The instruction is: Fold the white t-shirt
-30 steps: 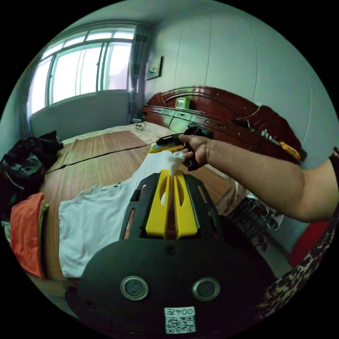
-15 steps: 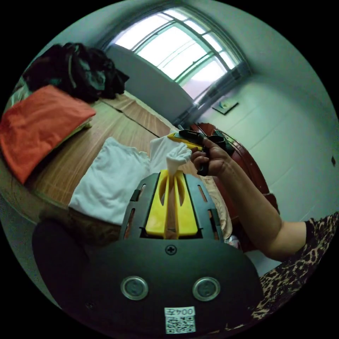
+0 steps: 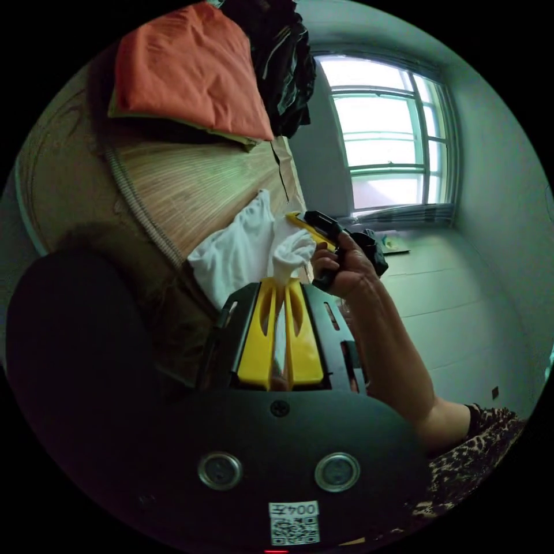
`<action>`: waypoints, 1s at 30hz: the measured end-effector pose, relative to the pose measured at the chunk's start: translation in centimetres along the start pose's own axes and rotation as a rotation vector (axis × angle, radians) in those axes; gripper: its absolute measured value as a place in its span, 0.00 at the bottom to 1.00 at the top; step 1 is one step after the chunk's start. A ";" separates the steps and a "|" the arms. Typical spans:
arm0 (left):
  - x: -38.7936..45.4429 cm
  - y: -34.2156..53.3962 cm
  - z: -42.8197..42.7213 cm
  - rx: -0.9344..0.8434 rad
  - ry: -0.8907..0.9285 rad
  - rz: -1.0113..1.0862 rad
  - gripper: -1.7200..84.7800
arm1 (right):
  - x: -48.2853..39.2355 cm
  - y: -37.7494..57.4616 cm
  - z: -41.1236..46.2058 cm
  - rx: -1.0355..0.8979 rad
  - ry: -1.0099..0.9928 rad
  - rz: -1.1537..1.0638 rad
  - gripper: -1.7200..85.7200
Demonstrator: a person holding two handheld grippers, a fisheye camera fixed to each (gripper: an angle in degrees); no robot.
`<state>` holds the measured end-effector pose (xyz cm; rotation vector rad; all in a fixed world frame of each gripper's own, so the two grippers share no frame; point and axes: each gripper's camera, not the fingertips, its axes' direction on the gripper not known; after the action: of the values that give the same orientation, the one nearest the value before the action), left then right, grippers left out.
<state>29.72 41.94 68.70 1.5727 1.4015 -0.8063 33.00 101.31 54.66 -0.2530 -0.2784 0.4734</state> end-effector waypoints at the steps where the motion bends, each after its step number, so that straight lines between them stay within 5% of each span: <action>1: -0.3 -0.2 -0.2 0.002 -0.012 0.000 0.05 | -0.4 0.2 0.8 -0.004 0.000 0.005 0.08; 9: -5.1 -2.6 -1.9 0.004 -0.080 -0.102 0.05 | -2.3 2.0 3.2 0.036 0.033 -0.078 0.11; 17: -6.0 -4.3 -5.2 0.114 -0.112 -0.112 0.04 | -2.0 5.8 -6.5 0.254 -0.022 -0.340 0.14; 23: -1.0 -5.5 -5.6 0.175 -0.224 0.196 0.03 | 12.3 11.6 -9.3 0.123 -0.106 -0.121 0.13; 30: 5.1 -9.2 9.7 -0.157 -0.228 0.482 0.02 | 19.5 20.4 -7.0 0.058 -0.238 -0.005 0.13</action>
<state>22.17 35.37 58.46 1.5518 0.8501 -0.5471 43.51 126.98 45.91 -0.1386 -0.4969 0.5067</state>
